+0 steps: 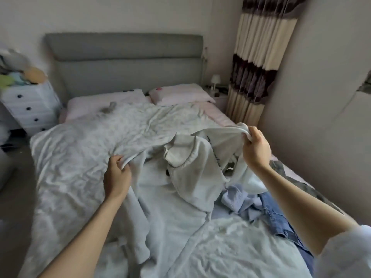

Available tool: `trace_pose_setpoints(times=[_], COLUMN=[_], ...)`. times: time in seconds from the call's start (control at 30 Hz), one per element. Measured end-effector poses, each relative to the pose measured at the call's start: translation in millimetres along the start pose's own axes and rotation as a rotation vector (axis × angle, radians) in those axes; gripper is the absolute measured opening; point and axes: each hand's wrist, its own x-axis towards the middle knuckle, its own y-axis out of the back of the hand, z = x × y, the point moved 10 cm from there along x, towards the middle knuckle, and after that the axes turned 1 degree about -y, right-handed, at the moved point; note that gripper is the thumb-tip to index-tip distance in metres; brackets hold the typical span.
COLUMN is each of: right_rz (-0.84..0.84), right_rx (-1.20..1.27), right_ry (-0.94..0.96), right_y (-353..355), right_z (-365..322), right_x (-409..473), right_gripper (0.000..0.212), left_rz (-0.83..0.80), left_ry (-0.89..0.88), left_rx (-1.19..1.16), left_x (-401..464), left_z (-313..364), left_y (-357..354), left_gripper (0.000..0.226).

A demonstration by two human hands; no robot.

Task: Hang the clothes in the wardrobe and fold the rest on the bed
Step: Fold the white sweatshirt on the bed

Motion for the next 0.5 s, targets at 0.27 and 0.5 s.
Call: trace_pose_setpoints(times=[0.27,0.5], right_rz=[-0.127,-0.006], right_rx=[0.004,-0.005], right_ry=[0.770,0.992], right_y=[61,132], right_z=[-176,-237], right_x=[-5,-21], right_gripper=[0.031,0.034], left_rz=[-0.572,-0.922], left_ry=[-0.542,-0.722], left_rx=[0.037,-0.099], left_x=[-30,-97], left_z=[185,290], left_y=[-12,-44], left_gripper=[0.096,0.053])
